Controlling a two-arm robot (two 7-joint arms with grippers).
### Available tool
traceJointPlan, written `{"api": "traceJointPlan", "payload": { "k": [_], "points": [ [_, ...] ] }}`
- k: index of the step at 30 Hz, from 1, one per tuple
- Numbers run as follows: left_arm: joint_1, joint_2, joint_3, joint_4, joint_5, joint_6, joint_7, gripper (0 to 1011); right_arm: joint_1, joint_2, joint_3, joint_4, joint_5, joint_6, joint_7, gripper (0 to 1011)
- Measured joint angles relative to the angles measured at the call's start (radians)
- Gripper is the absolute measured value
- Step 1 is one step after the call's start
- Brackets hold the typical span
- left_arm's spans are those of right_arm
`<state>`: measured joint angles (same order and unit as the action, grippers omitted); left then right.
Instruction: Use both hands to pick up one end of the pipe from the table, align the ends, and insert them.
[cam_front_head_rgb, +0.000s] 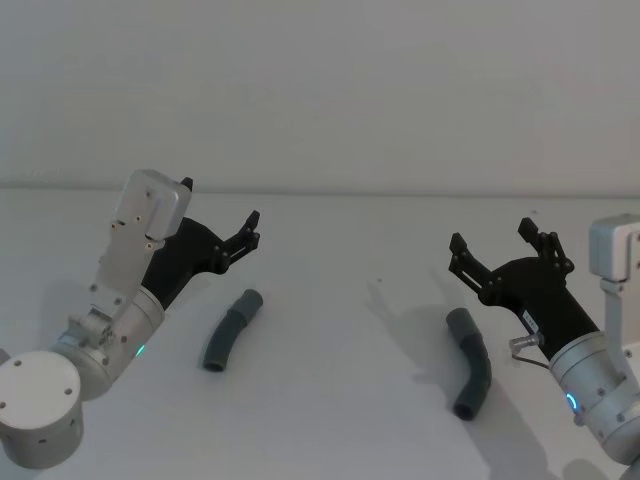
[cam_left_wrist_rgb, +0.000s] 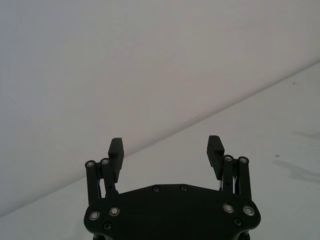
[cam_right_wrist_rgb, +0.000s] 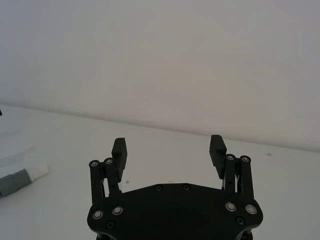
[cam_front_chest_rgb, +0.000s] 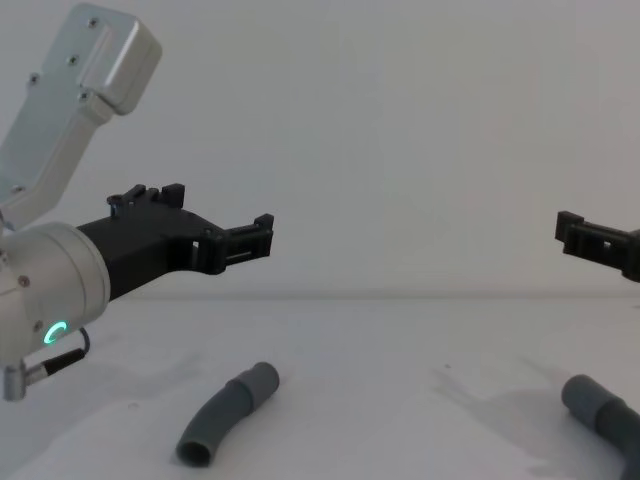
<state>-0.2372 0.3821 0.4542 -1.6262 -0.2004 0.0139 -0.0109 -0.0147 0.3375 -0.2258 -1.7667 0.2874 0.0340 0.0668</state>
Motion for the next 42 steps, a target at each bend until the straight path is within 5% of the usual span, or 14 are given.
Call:
{"api": "traceJointPlan", "payload": {
  "k": [42],
  "points": [
    [0.000,0.000,0.000,0.000,0.000,0.000,0.000,1001,0.000,0.000,0.000,0.000,0.000,0.000,0.000,1000]
  ]
}}
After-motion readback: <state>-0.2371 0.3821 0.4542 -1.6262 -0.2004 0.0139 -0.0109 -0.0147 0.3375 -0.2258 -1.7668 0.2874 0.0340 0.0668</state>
